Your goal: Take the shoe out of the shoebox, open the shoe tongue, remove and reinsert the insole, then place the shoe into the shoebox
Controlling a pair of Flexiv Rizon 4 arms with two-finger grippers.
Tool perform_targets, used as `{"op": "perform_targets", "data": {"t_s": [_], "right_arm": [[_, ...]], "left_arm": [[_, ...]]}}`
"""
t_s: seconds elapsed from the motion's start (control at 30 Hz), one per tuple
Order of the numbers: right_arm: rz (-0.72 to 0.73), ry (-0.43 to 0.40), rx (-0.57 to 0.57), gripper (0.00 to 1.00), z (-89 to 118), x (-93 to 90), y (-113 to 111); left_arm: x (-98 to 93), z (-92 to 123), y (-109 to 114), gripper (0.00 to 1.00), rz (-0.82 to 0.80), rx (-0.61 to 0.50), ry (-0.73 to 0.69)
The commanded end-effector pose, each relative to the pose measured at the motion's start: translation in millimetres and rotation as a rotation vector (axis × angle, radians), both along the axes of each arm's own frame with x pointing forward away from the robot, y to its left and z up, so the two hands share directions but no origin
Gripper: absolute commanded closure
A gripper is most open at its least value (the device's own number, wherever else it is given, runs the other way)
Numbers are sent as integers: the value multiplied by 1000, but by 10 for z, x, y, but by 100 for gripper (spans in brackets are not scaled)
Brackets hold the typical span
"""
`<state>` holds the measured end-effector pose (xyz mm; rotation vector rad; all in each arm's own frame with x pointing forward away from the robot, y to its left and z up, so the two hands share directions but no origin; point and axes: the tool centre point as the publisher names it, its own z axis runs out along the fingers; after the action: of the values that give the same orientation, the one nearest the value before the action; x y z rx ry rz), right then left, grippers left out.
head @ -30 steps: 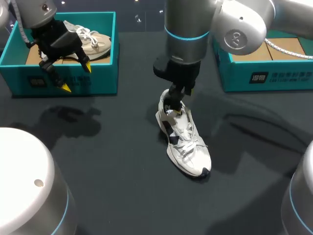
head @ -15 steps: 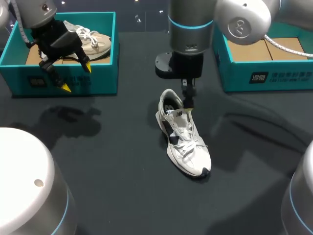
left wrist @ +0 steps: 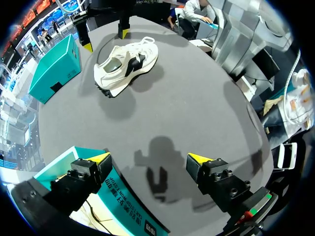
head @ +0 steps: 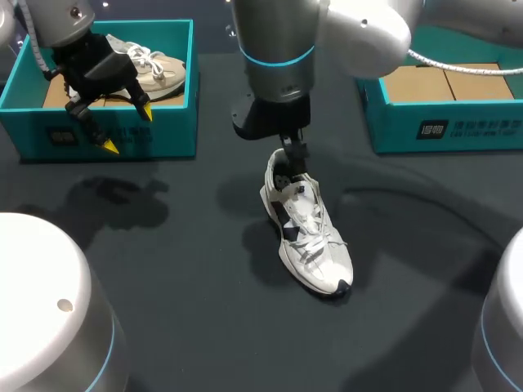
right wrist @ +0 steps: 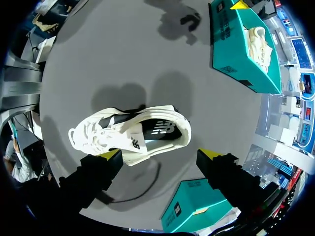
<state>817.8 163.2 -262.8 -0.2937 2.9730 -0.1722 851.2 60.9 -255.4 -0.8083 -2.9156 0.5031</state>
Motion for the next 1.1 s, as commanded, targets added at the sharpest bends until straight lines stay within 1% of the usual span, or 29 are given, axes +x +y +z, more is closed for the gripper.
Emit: {"op": "perform_targets", "data": {"t_s": [0.03, 0.2, 0.37, 0.73, 0.97, 1.0, 1.1], "right_arm": [[16, 20, 13, 0, -131, 163, 73], [48, 37, 39, 0, -273, 318, 116], [66, 51, 59, 0, -386, 409, 125], [44, 77, 71, 0, -633, 525, 189], [45, 73, 92, 0, -831, 583, 177], [44, 72, 94, 0, -857, 592, 172], [40, 72, 100, 12, -906, 607, 155]], "left_arm": [[2, 1, 3, 0, -1, 1, 0], [2, 1, 3, 0, -1, 1, 0], [2, 1, 3, 0, -1, 1, 0], [2, 1, 3, 0, -1, 1, 0], [2, 1, 3, 0, -1, 1, 0], [2, 1, 3, 0, -1, 1, 0], [2, 1, 3, 0, -1, 1, 0]]}}
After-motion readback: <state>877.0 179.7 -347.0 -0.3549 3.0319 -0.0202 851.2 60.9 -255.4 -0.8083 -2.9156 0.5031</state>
